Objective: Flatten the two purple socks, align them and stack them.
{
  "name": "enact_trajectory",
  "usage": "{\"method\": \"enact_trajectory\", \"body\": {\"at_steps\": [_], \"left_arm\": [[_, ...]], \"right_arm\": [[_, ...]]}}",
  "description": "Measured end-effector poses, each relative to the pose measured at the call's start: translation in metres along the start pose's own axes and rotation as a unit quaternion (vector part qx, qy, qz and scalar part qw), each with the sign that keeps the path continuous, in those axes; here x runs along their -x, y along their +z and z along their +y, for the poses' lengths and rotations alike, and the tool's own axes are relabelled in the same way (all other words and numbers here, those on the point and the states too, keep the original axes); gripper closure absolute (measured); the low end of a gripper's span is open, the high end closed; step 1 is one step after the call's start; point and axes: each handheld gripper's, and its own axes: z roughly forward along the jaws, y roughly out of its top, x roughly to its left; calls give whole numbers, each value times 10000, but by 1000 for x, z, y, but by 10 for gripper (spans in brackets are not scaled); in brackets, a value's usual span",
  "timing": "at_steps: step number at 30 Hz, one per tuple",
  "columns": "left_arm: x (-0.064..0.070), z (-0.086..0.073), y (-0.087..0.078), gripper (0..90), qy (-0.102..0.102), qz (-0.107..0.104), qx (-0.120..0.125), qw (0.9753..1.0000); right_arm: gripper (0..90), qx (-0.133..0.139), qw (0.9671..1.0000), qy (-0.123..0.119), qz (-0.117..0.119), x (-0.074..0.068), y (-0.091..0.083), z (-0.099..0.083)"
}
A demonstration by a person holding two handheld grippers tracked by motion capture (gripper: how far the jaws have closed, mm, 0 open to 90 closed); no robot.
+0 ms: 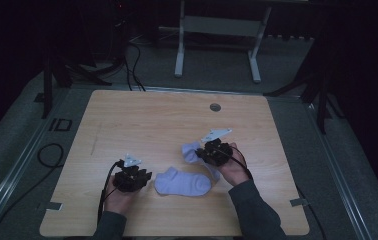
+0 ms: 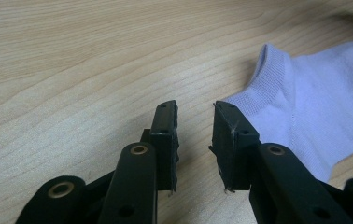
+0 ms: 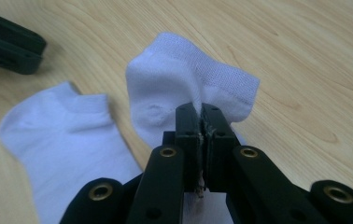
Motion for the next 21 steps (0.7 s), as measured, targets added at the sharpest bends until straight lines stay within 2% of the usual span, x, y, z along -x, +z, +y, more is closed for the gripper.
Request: {"method": "enact_trajectory", "body": {"at_steps": [6, 7, 11, 17, 21], "left_arm": [[1, 0, 1, 704, 5, -4, -8, 10000], [1, 0, 1, 704, 16, -7, -15, 10000], [1, 0, 1, 705, 10, -12, -17, 10000], [1, 0, 0, 705, 14, -13, -17, 10000], [1, 0, 0, 705, 15, -15, -18, 10000]], "right_arm": [[867, 234, 9997, -34, -18, -6, -19, -3], [867, 339, 9994, -82, 5, -10, -25, -2], [867, 430, 9989, -192, 31, -19, -34, -2], [867, 494, 9982, -317, 117, -31, -39, -2], [867, 459, 9981, -381, 166, -38, -35, -5]]}}
